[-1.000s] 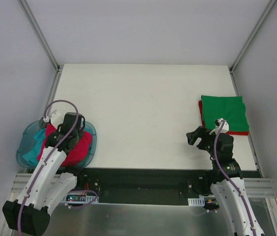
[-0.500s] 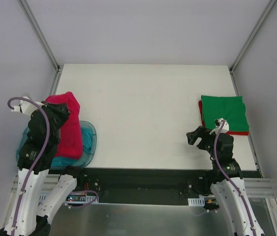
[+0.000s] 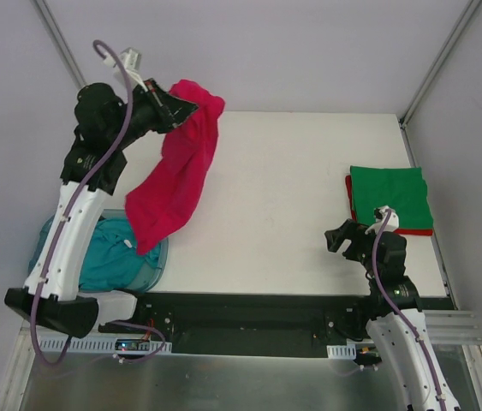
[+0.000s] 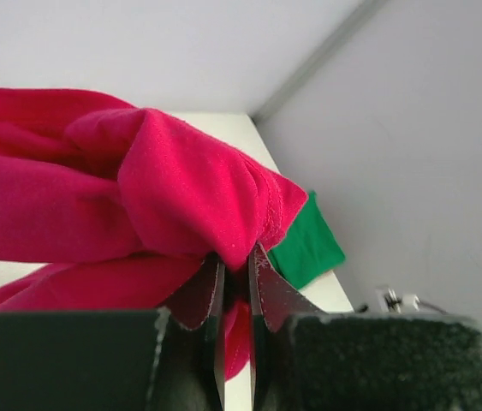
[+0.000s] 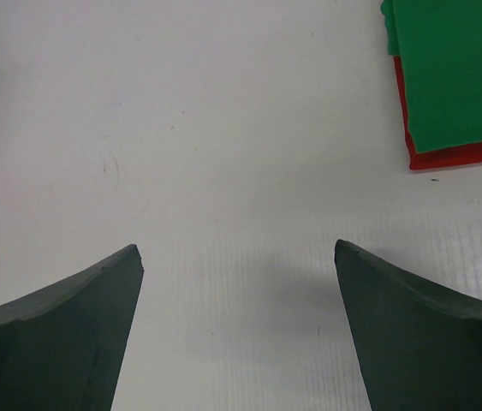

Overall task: Fold and stack the t-shirts
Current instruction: Move the tshirt to the center of the board, then flatten out the tshirt

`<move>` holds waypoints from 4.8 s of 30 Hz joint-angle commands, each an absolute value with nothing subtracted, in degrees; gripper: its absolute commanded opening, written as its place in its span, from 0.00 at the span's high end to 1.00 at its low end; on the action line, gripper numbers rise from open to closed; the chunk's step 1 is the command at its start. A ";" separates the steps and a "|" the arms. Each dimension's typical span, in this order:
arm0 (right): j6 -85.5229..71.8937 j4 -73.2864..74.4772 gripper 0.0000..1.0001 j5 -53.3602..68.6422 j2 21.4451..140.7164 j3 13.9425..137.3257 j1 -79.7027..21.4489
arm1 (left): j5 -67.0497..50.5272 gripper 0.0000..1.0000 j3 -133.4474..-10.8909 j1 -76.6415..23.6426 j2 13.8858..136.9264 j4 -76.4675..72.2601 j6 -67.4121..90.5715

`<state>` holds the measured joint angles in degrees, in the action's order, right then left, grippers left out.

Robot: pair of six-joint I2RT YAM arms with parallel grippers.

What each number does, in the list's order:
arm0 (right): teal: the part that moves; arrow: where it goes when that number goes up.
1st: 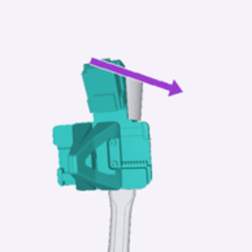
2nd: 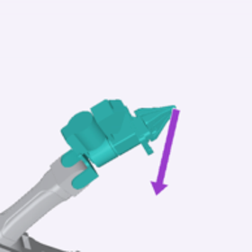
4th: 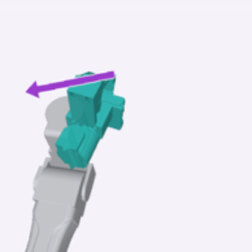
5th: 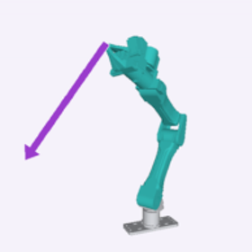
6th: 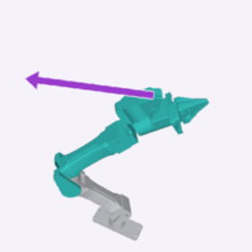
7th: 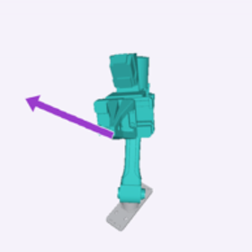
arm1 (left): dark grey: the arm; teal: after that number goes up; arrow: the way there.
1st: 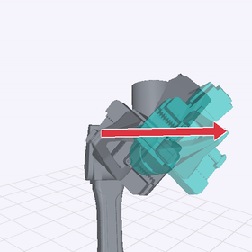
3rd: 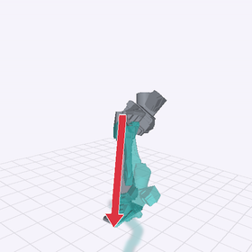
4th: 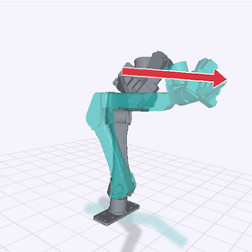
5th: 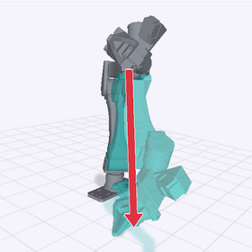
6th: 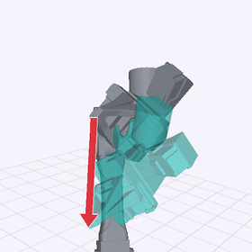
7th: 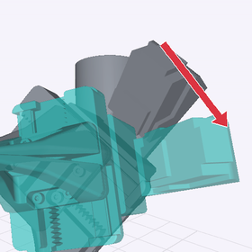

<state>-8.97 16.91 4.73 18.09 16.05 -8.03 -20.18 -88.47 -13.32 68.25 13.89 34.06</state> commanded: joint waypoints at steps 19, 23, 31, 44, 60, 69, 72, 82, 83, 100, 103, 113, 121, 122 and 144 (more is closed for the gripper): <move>-8.79 14.94 0.04 3.60 19.25 16.43 -8.09 | -30.19 1.00 -100.67 -30.94 84.48 3.51 27.35; -8.79 15.29 0.04 3.60 20.30 16.70 -8.09 | -7.62 1.00 -79.51 -30.59 76.83 3.69 25.05; -8.53 15.03 0.04 4.48 25.04 17.66 -8.09 | -5.70 0.25 -53.97 -21.90 73.91 8.42 32.78; -7.56 15.03 0.04 5.98 32.07 22.49 -8.09 | -0.36 0.01 -56.76 -21.09 77.07 15.20 26.90; -13.01 11.52 0.04 0.79 71.87 45.07 -8.17 | 3.76 0.17 -77.35 -19.51 103.09 23.03 25.04; -12.04 10.81 0.04 2.38 93.59 56.86 -10.98 | 10.81 0.20 -73.56 -19.51 103.00 23.91 26.81; -12.30 10.28 0.02 1.76 97.11 58.79 -11.77 | 9.67 0.24 -74.97 -19.51 105.11 23.99 26.54; -9.58 8.26 0.95 0.35 96.70 59.86 -12.83 | 7.73 1.00 -76.56 -19.51 101.35 24.52 25.58; -9.23 8.35 0.97 0.35 94.85 59.51 -13.18 | 7.82 1.00 -76.12 -19.51 99.25 24.52 25.66; -2.29 38.57 0.99 -7.30 50.12 70.91 -13.71 | -19.84 1.00 -58.80 -19.51 46.26 8.97 20.39; -1.67 42.53 1.00 -5.98 44.84 76.10 -13.71 | -24.86 1.00 -58.27 -19.51 40.36 6.25 21.09; -0.88 54.40 1.00 -7.73 36.48 94.65 -13.62 | -33.65 1.00 -64.24 -19.51 28.57 4.48 24.26; -0.44 55.11 1.00 -11.68 35.06 93.96 -13.71 | -28.58 1.00 -63.64 -19.51 28.56 4.48 26.28; -0.44 54.76 1.00 -12.82 35.50 92.74 -13.71 | -27.09 1.00 -62.68 -19.51 29.35 4.48 26.02; -1.76 19.60 0.97 -15.47 97.26 84.08 -5.80 | -53.77 0.71 -85.92 -0.44 116.66 -9.76 32.76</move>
<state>-1.96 26.79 -16.45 88.62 74.52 -6.70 -38.11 -71.20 -2.83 103.42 -5.39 26.17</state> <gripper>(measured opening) 0.033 0.106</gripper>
